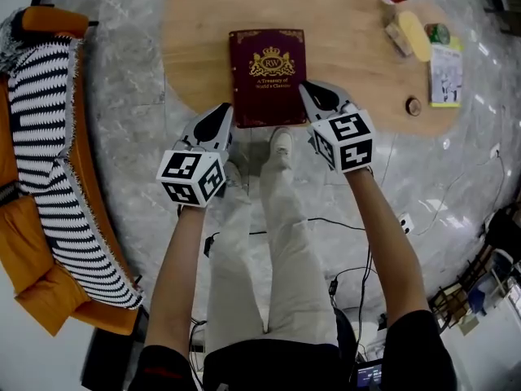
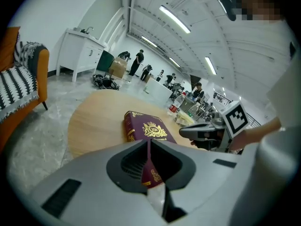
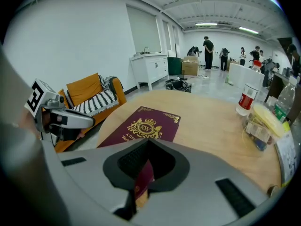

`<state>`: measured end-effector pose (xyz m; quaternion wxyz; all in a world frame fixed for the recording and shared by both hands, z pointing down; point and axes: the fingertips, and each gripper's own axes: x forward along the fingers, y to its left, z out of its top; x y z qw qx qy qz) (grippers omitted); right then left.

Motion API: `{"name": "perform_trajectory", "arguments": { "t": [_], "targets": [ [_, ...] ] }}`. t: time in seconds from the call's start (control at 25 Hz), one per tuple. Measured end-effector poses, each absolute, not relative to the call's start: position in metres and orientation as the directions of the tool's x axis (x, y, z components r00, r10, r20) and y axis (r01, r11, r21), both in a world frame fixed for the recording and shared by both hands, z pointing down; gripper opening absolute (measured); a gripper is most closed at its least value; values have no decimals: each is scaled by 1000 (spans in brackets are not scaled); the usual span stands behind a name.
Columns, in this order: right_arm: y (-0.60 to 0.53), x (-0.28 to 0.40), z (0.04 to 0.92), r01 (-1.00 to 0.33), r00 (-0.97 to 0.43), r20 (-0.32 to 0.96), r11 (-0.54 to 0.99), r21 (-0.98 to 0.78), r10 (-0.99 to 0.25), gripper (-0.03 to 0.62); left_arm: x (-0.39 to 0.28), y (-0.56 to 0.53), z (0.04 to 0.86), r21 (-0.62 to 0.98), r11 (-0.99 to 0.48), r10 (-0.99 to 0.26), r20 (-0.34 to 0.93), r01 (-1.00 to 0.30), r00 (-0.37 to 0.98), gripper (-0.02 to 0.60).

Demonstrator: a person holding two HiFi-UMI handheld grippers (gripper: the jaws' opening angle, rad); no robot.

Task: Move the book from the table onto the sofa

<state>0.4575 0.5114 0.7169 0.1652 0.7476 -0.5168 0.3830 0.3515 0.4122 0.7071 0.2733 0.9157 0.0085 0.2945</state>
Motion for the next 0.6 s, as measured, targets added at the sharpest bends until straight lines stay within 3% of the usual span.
{"name": "perform_trajectory", "arguments": {
  "t": [0.24,0.4,0.48,0.6],
  "targets": [
    [513,458,730,-869,135,743,-439,-229,-655,6,368,408,718,522,-840,200,554,-151,808,18],
    [513,462,733,-851,128,740,-456,-260,-660,6,376,405,724,555,-816,229,564,-159,793,96],
    [513,463,736,-846,117,741,-458,-274,-661,23,378,404,731,565,-809,246,577,-163,779,125],
    [512,465,740,-832,115,740,-471,-293,-663,111,380,402,740,570,-803,253,594,-178,764,156]
  ]
}}
